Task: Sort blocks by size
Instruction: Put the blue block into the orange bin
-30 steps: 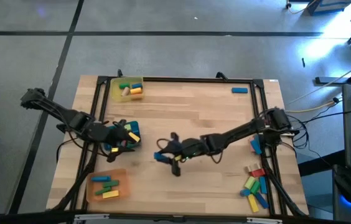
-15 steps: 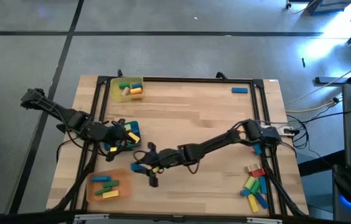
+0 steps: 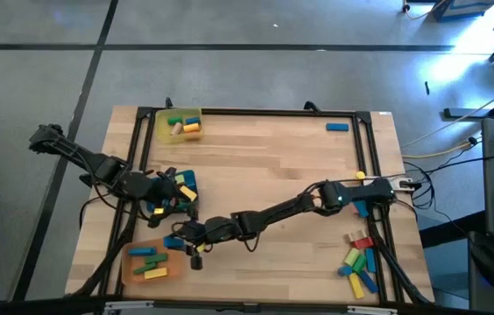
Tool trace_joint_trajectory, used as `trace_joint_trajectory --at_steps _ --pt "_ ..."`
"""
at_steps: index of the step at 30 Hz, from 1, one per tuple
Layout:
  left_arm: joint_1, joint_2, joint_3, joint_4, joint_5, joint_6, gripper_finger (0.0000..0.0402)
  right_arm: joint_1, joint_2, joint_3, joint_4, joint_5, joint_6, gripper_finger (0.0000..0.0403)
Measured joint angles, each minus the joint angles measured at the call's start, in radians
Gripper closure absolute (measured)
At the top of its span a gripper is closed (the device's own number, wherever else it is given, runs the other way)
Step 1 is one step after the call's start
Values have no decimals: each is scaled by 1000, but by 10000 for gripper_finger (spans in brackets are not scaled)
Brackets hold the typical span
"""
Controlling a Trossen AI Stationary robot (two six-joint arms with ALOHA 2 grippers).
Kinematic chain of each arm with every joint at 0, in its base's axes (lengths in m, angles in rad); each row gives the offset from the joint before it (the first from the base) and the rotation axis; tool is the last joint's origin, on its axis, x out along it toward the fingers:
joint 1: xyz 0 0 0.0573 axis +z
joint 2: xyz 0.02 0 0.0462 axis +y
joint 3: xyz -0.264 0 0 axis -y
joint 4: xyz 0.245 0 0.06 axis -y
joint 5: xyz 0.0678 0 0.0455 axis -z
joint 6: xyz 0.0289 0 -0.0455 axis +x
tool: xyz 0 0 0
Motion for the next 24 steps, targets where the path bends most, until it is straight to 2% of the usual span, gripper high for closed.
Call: trace_joint_trajectory --at_steps 8,19,24 --pt "1 1 0 8 -7 3 226 0 89 53 156 2 -4 253" --pt "2 1 0 7 -7 3 226 -8 107 54 157 19 -7 253" --pt "2 1 0 7 -7 3 226 -8 108 53 215 16 -15 253"
